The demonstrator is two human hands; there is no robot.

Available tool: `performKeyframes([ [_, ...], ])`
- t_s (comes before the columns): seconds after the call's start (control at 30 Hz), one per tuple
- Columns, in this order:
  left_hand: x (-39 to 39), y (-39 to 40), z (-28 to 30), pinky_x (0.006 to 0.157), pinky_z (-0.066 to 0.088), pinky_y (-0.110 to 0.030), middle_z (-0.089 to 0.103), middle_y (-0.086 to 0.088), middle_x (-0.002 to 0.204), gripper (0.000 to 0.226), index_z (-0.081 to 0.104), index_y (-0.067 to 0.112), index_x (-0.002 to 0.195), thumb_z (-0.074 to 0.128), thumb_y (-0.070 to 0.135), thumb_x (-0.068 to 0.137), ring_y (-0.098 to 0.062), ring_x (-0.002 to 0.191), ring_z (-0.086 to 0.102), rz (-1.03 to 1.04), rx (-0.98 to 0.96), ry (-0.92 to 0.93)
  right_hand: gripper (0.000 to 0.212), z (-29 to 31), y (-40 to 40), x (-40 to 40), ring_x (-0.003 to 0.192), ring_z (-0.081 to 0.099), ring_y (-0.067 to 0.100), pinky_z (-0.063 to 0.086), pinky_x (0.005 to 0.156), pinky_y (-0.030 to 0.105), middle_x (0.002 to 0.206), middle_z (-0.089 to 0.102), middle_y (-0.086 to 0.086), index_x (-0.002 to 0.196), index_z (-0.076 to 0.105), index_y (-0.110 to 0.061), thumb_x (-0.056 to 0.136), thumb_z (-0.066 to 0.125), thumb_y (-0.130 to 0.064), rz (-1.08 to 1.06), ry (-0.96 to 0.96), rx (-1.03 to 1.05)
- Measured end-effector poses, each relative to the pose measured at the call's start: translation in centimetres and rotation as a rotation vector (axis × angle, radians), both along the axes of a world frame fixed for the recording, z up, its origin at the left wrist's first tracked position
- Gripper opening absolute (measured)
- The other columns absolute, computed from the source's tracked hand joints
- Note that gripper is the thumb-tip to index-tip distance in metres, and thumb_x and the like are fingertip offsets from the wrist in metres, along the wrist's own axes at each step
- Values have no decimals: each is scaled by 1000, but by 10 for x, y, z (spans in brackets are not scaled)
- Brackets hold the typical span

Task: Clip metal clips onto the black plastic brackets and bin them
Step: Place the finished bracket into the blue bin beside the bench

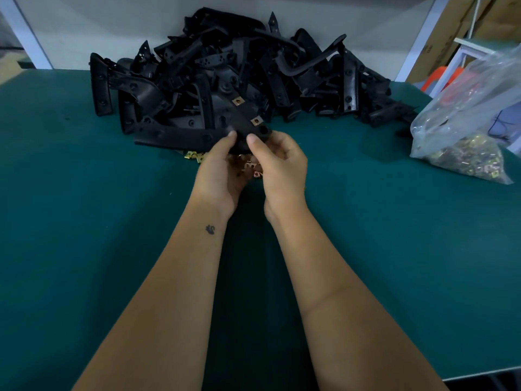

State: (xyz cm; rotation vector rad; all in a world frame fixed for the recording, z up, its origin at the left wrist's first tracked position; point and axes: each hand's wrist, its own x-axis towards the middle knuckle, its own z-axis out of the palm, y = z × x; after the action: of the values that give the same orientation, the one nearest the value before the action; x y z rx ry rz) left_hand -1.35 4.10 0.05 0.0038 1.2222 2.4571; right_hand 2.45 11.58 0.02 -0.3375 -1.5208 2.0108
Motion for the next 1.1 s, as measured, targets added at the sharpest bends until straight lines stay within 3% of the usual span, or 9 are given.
performKeyframes([
  [0.1, 10, 10, 1, 89, 57, -38, 73, -9, 112, 36, 62, 11, 124, 65, 28, 93, -24, 102, 71, 42, -140, 39, 6, 3, 8, 5, 79, 64, 19, 53, 71, 31, 84, 69, 5, 87, 68, -9, 85, 74, -9, 35, -30, -108],
  [0.23, 31, 22, 4, 99, 51, -46, 69, -3, 113, 36, 59, 23, 111, 67, 42, 82, -22, 107, 66, 108, -262, 38, 18, 2, 21, 21, 77, 62, 22, 55, 71, 37, 80, 67, 9, 71, 66, -12, 88, 72, -9, 9, -30, -178],
  [0.3, 42, 27, 4, 100, 49, -43, 66, -1, 119, 42, 57, 25, 112, 65, 48, 77, -20, 112, 63, 142, -247, 1, 20, 1, 23, 30, 84, 63, 24, 55, 87, 47, 85, 69, 10, 70, 68, -15, 88, 71, -8, 2, 2, -223],
  [0.43, 67, 36, 1, 70, 43, -22, 62, 13, 97, 13, 52, 32, 88, 61, 41, 91, -1, 89, 59, 268, -303, 7, 8, 1, 22, 49, 101, 65, 32, 47, 102, 56, 99, 71, 15, 81, 71, -13, 88, 71, -10, -45, 7, -295],
  [0.5, 83, 44, 1, 66, 40, -18, 62, 18, 88, 12, 54, 33, 84, 60, 38, 94, 7, 77, 60, 268, -326, 51, 5, 3, 22, 62, 104, 66, 34, 52, 98, 51, 103, 71, 16, 90, 71, -10, 90, 68, -7, -60, 11, -345],
  [0.63, 129, 83, 8, 72, 47, -21, 69, 19, 69, 16, 60, 31, 81, 59, 31, 97, 6, 68, 64, 144, -291, 140, 8, 10, 53, 104, 83, 62, 25, 52, 78, 41, 91, 65, 15, 99, 66, 2, 91, 63, 2, -265, 25, -260],
  [0.83, 209, 154, 19, 45, 44, -19, 65, 5, 53, 23, 62, 19, 71, 64, 24, 93, -7, 46, 59, -211, -289, 299, 11, 11, 135, 225, 59, 52, 7, 43, 56, 20, 75, 64, 2, 92, 66, -9, 90, 64, 2, -660, 112, -116],
  [0.93, 245, 182, 20, 44, 45, -20, 61, 8, 54, 25, 57, 15, 71, 67, 23, 92, -8, 46, 59, -312, -295, 266, 12, 0, 171, 296, 51, 48, 4, 41, 51, 20, 66, 62, -7, 91, 67, -15, 92, 65, -3, -914, 95, -168],
  [1.1, 315, 215, 5, 49, 49, -22, 61, 7, 50, 23, 64, 12, 70, 68, 20, 91, -7, 46, 57, -541, -376, 444, 8, -32, 197, 393, 47, 44, 6, 41, 48, 21, 63, 58, -7, 92, 68, -15, 93, 65, -8, -1154, 47, -245],
])
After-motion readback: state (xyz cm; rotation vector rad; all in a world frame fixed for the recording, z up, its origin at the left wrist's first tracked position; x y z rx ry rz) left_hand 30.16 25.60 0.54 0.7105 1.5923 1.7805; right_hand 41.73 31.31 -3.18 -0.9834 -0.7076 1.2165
